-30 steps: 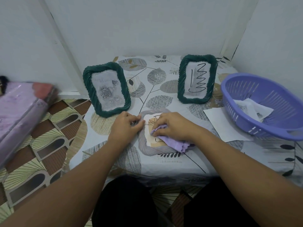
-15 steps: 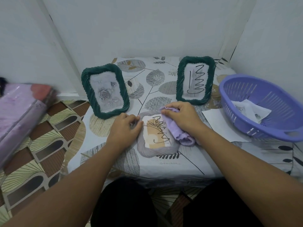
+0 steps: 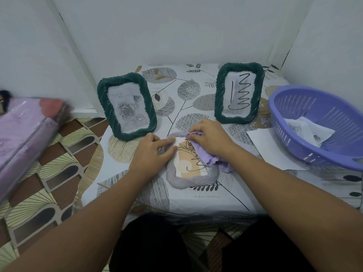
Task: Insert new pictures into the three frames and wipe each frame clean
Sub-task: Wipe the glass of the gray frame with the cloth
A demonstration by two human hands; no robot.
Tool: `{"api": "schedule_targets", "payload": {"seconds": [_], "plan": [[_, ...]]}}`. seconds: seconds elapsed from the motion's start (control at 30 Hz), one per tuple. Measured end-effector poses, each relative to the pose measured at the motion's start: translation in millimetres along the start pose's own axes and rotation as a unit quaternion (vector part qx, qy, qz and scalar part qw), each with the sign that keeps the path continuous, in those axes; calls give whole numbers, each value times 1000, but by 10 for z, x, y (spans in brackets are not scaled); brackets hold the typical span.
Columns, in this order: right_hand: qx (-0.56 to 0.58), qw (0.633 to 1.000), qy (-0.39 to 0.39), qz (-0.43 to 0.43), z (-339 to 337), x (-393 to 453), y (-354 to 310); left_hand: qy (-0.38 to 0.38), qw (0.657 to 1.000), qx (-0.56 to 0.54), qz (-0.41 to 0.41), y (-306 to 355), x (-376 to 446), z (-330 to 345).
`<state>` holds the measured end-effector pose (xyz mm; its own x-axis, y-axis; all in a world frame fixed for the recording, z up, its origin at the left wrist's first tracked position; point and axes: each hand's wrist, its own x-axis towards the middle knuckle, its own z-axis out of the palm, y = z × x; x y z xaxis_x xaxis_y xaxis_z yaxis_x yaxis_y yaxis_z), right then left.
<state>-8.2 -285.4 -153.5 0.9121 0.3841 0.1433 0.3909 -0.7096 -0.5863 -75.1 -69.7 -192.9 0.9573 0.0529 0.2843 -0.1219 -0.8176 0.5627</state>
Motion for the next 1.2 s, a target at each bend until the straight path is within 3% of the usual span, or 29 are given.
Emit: {"api": "schedule_targets", "payload": {"seconds": [0.5, 1.0, 1.2], "plan": [[-57, 997, -46, -37, -38, 26, -39, 4, 1000, -9, -6, 24, 2, 7], [-61, 997, -9, -40, 34, 40, -113, -3, 1000, -10, -13, 43, 4, 1], [-57, 996, -33, -56, 12, 30, -100, -2, 1000, -12, -9, 45, 0, -5]]}}
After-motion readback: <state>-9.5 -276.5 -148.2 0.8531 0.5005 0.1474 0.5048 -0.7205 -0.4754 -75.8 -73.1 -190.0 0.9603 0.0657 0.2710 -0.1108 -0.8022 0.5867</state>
